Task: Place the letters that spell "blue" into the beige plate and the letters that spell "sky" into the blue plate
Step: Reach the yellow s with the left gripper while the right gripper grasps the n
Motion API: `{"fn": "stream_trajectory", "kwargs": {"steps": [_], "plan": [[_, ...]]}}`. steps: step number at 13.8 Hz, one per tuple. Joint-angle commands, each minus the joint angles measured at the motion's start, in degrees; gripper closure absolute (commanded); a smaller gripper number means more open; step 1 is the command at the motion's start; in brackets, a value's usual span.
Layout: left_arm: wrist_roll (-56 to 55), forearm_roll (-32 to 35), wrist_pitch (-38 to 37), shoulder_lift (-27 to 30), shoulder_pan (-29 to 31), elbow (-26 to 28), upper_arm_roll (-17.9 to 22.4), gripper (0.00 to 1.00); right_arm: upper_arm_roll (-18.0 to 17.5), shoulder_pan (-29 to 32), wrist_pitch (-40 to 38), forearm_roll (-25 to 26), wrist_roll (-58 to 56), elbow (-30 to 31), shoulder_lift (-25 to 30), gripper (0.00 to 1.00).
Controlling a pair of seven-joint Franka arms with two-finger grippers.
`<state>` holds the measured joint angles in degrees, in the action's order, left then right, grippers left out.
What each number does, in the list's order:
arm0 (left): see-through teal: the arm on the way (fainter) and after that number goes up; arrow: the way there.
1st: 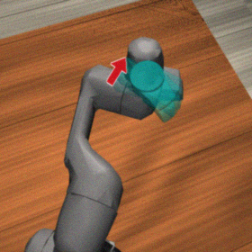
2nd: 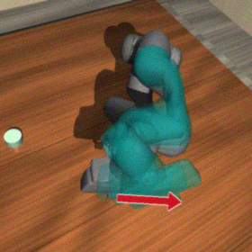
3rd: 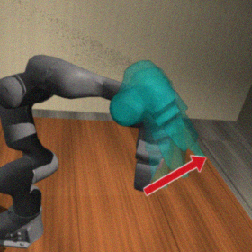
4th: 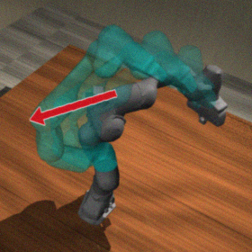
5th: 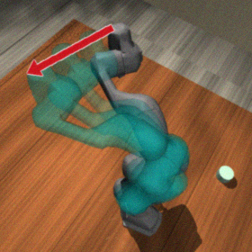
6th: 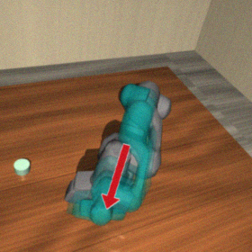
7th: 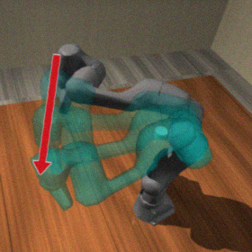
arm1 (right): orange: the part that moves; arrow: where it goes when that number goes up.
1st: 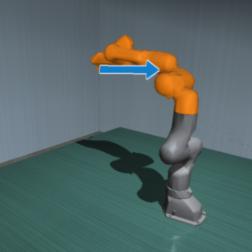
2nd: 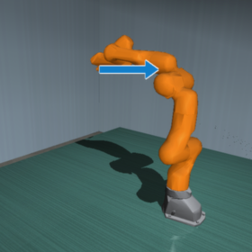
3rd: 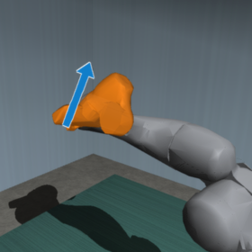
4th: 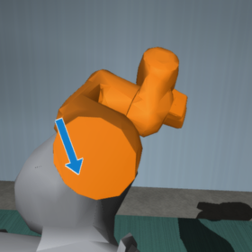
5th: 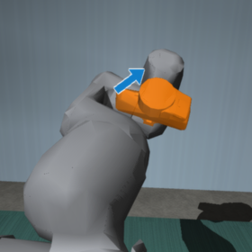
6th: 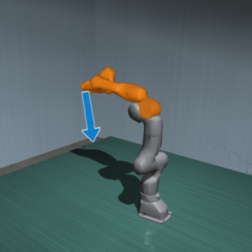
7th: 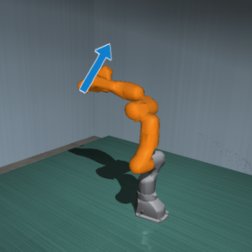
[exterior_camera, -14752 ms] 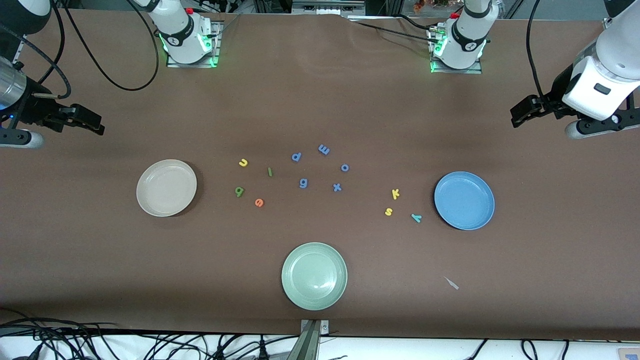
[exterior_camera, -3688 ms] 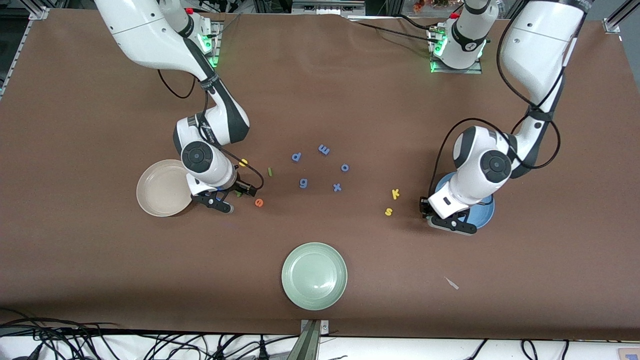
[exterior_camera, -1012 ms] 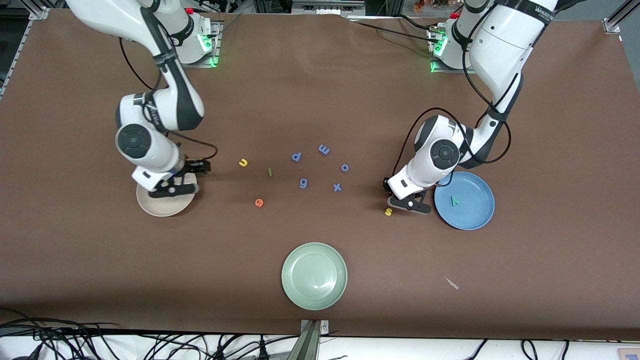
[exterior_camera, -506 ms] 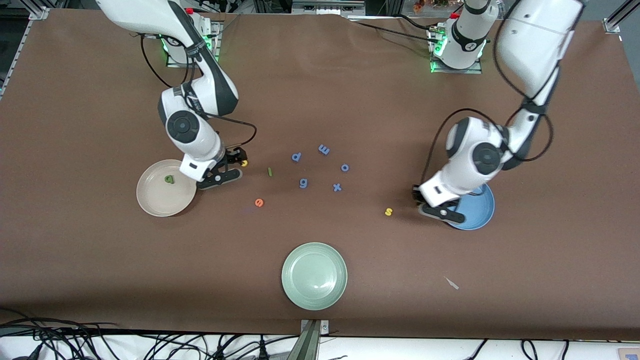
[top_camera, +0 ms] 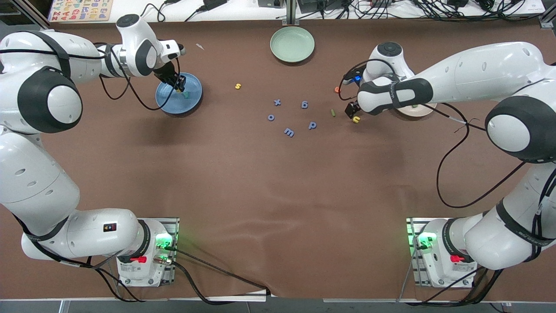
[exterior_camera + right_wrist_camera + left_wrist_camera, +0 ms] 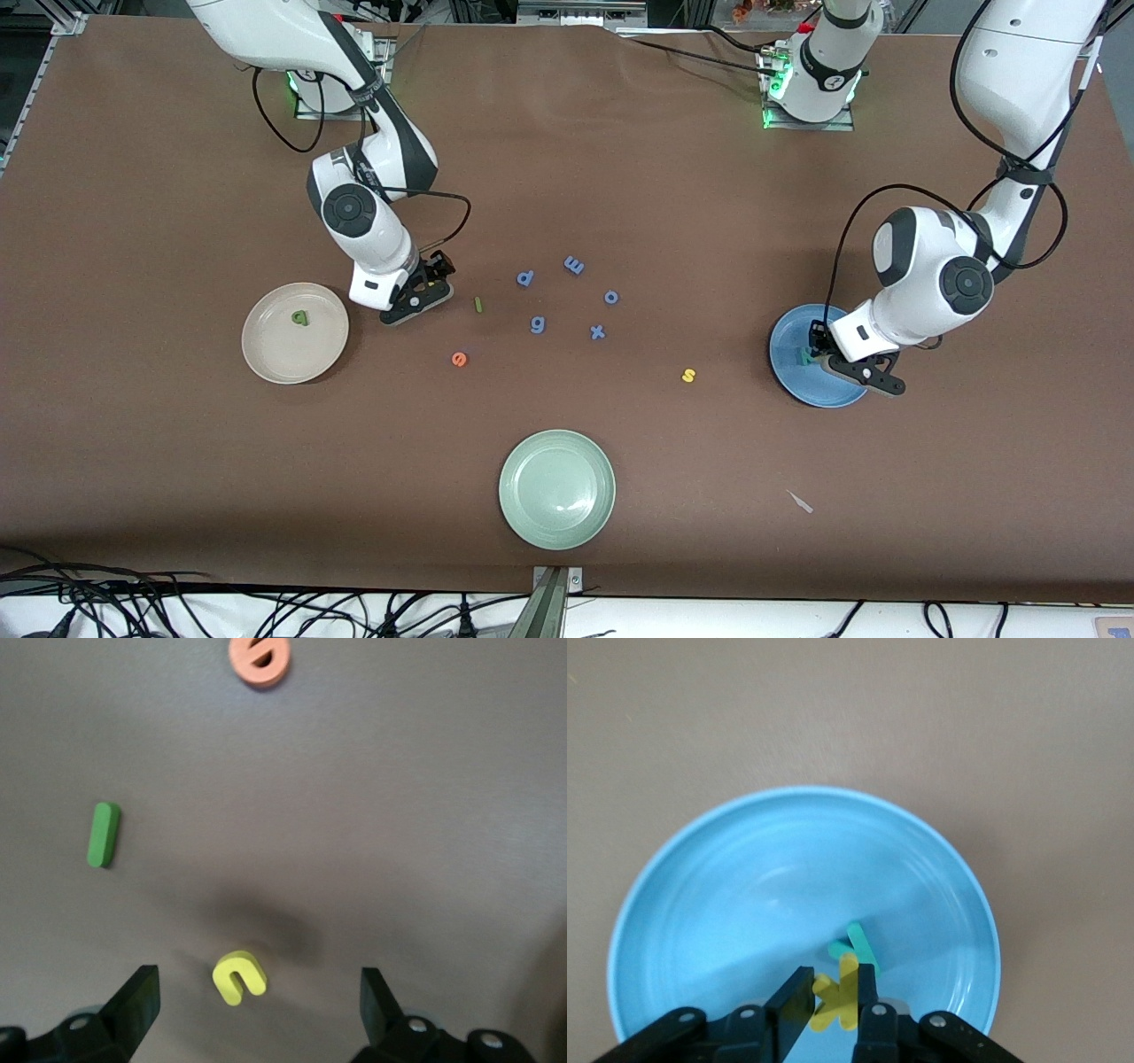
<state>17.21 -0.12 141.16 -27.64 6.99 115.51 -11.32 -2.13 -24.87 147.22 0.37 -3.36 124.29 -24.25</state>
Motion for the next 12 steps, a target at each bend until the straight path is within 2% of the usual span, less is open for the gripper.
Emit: {"fn": "stream_trajectory", "kwargs": {"steps": [1,2,3,5,8,9,12], "plan": [[0.5,1.2,0.5,1.3,0.5,1.3,-0.5,0.42,0.0,-0.7,3.2,3.0,-0.9,0.7,-0.8,0.02],[0.6,0.8,0.5,1.4,0.5,1.2,-0.5,0.27,0.0,-0.7,3.8,3.6,-0.9,0.8,-1.3,0.08],[0.5,0.7,0.5,1.5,0.4,0.9,-0.6,0.26,0.0,-0.8,4.3,4.1,-0.9,0.7,-1.8,0.13],[-0.5,-1.1,0.6,1.5,-0.9,0.5,-1.6,0.28,0.0,-0.8,4.4,5.0,-0.9,0.8,-1.8,0.2],[-3.1,-12.2,2.9,-1.5,-5.5,-2.6,-4.6,0.31,0.0,-0.8,4.1,5.0,-1.9,0.8,-1.8,0.35],[-3.1,-12.4,4.9,-2.7,-7.2,-3.9,-4.6,0.32,-0.1,-0.8,4.1,5.0,-1.9,0.9,-1.7,0.37],[-4.1,-12.8,6.1,-6.4,-11.4,-8.3,-4.5,0.32,-0.1,-0.8,4.1,5.0,-2.0,1.6,-1.7,0.52]]}}
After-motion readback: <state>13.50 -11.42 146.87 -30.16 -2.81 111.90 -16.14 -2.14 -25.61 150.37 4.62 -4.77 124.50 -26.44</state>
